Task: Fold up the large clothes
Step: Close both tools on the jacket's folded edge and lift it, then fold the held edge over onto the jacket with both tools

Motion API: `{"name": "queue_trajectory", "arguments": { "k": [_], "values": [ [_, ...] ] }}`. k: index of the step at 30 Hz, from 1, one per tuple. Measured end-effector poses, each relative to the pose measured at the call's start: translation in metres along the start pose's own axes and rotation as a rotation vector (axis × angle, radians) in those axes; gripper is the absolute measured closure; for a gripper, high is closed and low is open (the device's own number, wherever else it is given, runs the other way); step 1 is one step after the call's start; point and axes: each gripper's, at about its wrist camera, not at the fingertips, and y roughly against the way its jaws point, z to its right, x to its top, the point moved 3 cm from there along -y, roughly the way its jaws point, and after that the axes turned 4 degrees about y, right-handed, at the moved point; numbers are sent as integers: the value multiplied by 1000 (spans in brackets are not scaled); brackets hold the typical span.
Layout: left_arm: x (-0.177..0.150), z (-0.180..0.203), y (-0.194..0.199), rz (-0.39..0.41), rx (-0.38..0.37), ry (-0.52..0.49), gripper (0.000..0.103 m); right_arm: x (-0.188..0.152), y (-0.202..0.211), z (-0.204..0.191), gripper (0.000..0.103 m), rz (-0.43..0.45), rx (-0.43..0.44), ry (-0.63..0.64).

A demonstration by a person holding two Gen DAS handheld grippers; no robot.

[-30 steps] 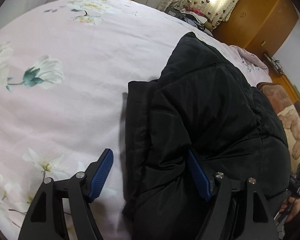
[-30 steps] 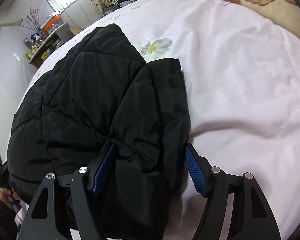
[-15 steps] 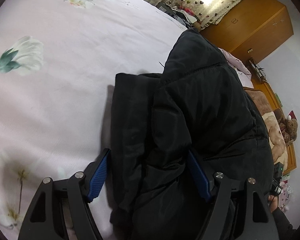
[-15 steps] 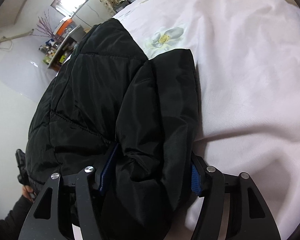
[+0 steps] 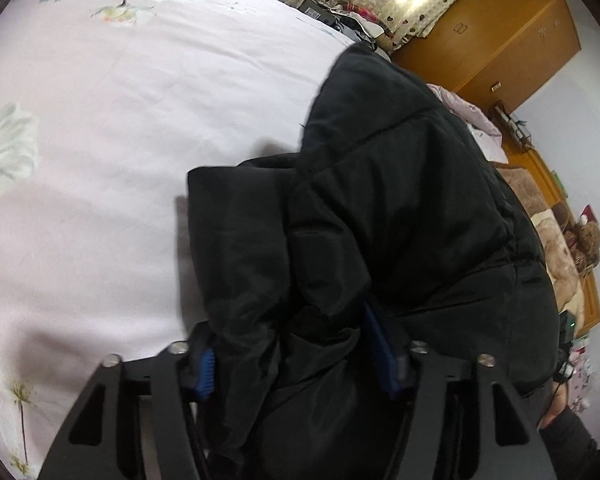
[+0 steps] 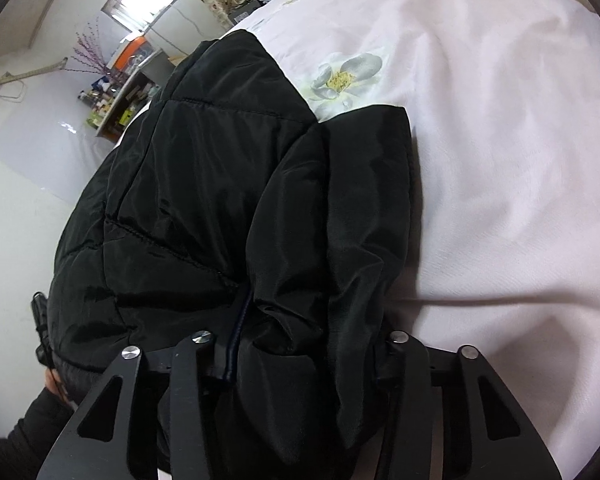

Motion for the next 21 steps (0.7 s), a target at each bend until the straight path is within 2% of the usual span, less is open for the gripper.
{"name": "queue_trajectory", "arguments": {
  "k": [4,6,13,21],
  "values": [
    [4,26,14,22,105,-67,71,0,11,-14,74,6,-74,39],
    [4,39,29,45,148,-105,76,2,22,-24,79,21,-109,63],
    [-9,72,97,144,138,-162,80,-6,84,-55,83,107,-107,106],
    [-41,67,162,205,95,-154,80,-53,145,-81,83,162,-59,136]
  ]
}}
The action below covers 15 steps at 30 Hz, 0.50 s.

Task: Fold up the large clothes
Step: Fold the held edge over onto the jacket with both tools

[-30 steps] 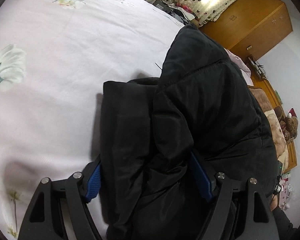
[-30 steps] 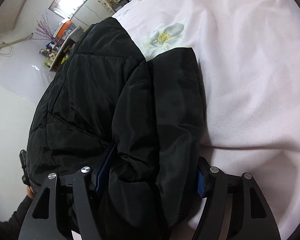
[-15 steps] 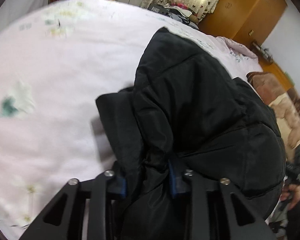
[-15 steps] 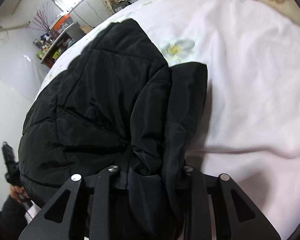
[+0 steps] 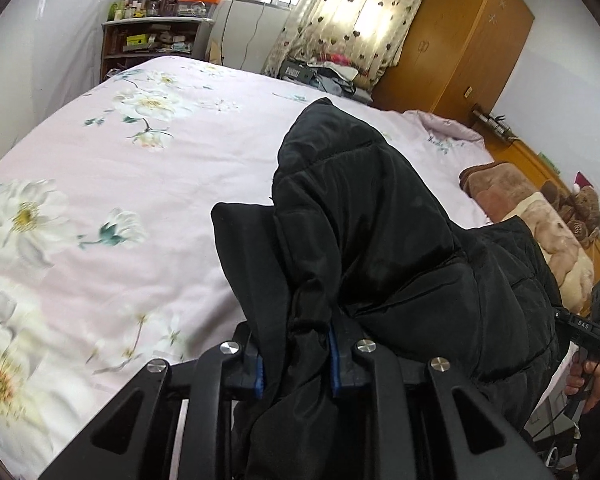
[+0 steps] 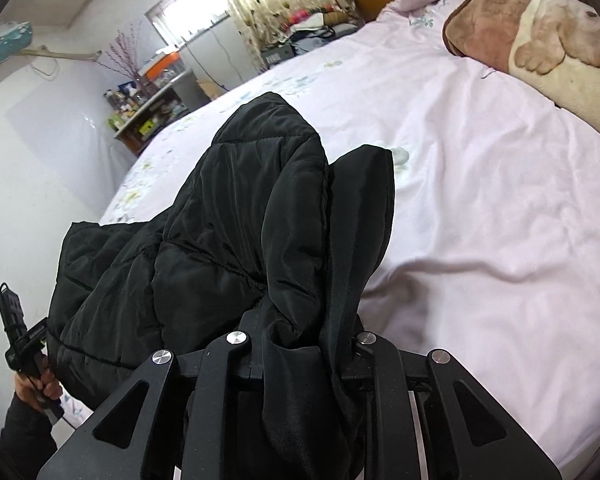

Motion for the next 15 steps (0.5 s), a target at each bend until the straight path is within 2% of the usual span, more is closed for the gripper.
{"name": "queue_trajectory", "arguments": {
  "k": [5,11,15],
  "values": [
    [-1,-3,16,17,-2,7,80,-7,15,-22,83,10,18,22],
    [5,-6,27,43,-1,4,80,12,8,-44,83,26,34,40],
    [19,-10,22,60,0,4,80,23,0,-47,83,36,44,45]
  ]
}}
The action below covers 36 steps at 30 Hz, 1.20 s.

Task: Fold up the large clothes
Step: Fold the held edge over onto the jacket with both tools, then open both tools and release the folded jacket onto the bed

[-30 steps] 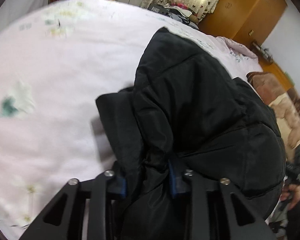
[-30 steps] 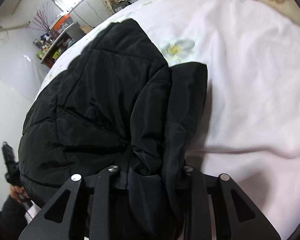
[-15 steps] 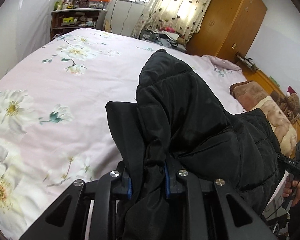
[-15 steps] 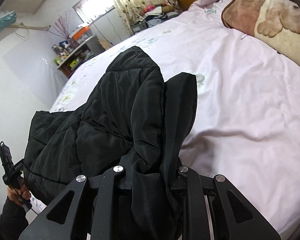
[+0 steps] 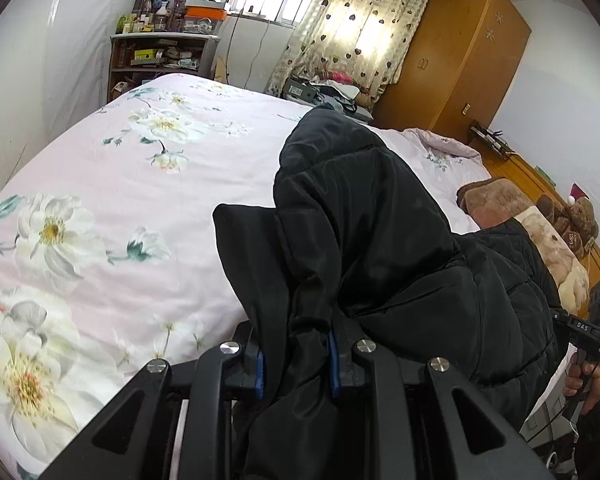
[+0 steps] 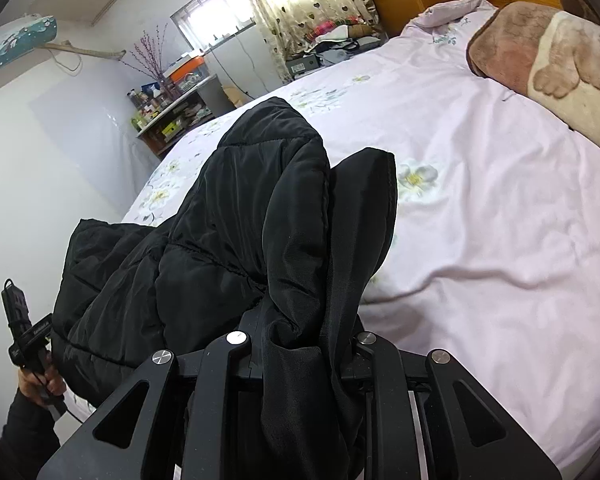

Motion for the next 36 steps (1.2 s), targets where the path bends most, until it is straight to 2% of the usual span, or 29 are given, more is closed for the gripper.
{"name": "queue_trajectory", "arguments": {
  "k": [8,16,20,24,27,32,35,36],
  "values": [
    [49,-8,-34,27,5,1,80,45,-42,-6,83,25,18,0],
    [106,-35,-89,38,21,0,80,99,-110,-10,83,34,33,16],
    [121,-47,-124,18,41,-2,80,115,-148,-5,82,17,30,9],
    [117,-64,-162,-28,60,10,79,114,-187,3,82,-26,21,3],
    [99,-83,-189,-82,101,44,78,101,-216,19,80,-76,2,-33],
    [74,-107,-202,-111,94,95,74,78,-235,42,73,-123,-18,-85],
    [71,-108,-202,-101,105,107,67,77,-237,43,66,-130,-21,-92],
    [70,-108,-202,-101,121,113,60,77,-238,45,61,-136,-24,-99]
  ]
}}
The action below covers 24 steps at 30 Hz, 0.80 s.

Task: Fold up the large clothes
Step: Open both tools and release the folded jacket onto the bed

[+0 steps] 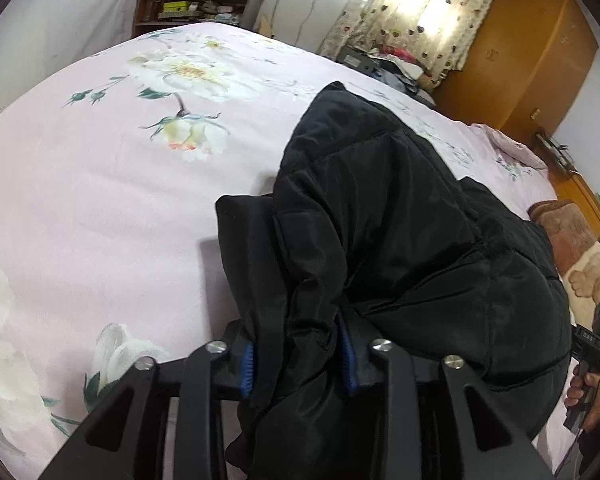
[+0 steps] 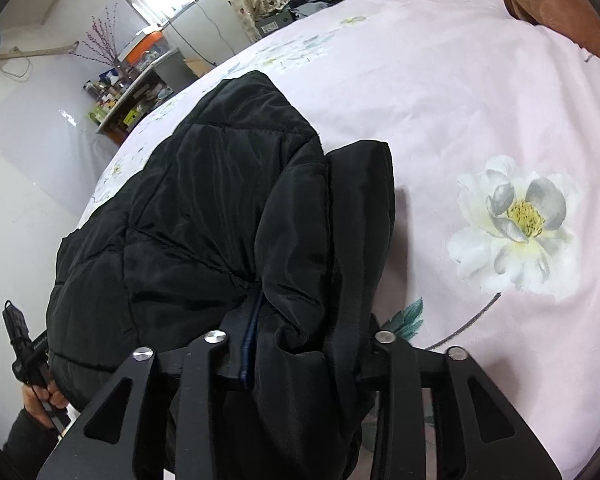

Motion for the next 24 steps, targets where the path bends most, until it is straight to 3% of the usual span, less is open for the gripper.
{"name": "queue_trajectory", "arguments": {
  "k": [6,15,20,24],
  "values": [
    [3,4,16,5,71,0,56,4,20,-1,53,-5,-62,8],
    [13,18,59,109,177,-51,57,11,74,-23,53,164,-211,113],
    [17,46,58,137,132,-101,57,12,61,-45,53,145,-181,204],
    [15,67,33,110,129,-146,56,5,42,-47,53,123,-188,226]
  ]
}}
